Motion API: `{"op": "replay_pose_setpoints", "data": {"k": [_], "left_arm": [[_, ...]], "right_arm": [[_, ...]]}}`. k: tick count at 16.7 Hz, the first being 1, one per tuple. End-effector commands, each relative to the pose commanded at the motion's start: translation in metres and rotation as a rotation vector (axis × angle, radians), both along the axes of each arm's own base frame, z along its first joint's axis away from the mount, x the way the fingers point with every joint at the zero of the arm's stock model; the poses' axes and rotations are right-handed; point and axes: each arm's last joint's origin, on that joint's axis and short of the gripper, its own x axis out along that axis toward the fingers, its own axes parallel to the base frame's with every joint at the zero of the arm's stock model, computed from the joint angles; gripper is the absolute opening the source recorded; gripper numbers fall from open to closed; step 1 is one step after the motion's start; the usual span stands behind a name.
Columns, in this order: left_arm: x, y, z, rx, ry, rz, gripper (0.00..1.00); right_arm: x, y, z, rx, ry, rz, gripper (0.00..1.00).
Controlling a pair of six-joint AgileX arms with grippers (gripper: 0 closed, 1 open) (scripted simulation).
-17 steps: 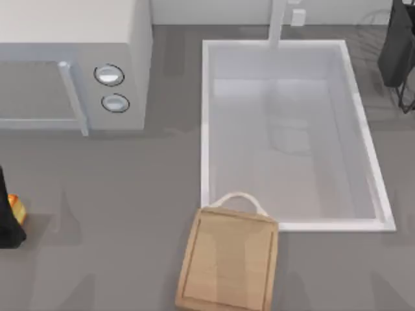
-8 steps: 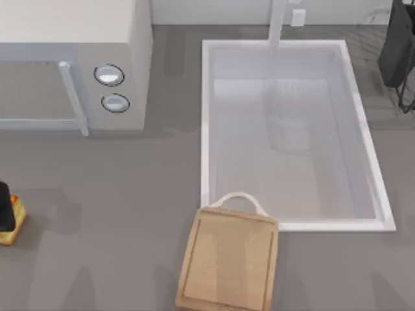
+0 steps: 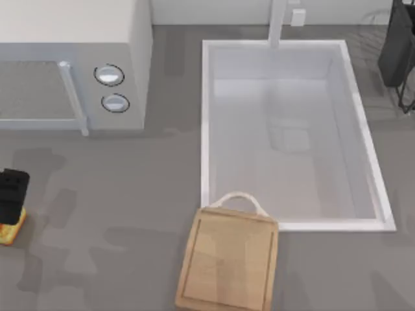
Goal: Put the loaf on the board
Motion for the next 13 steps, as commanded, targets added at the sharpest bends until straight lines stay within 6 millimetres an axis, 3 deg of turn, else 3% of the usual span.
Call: {"op": "replay_pose_setpoints", "data": {"k": [3,7,13], "left_arm": [[0.036,0.006,-0.015,-0.003,0.234,-0.034,1.00],[0.068,0.012,-0.025,-0.010,0.390,-0.065,1.00],[0.078,0.014,-0.028,-0.012,0.423,-0.074,1.00]], "right_arm": [[0.000,0.000,0.000,0.000,0.000,0.000,1.00],[0.000,0.000,0.000,0.000,0.000,0.000,1.00],[0.000,0.000,0.000,0.000,0.000,0.000,1.00]]}}
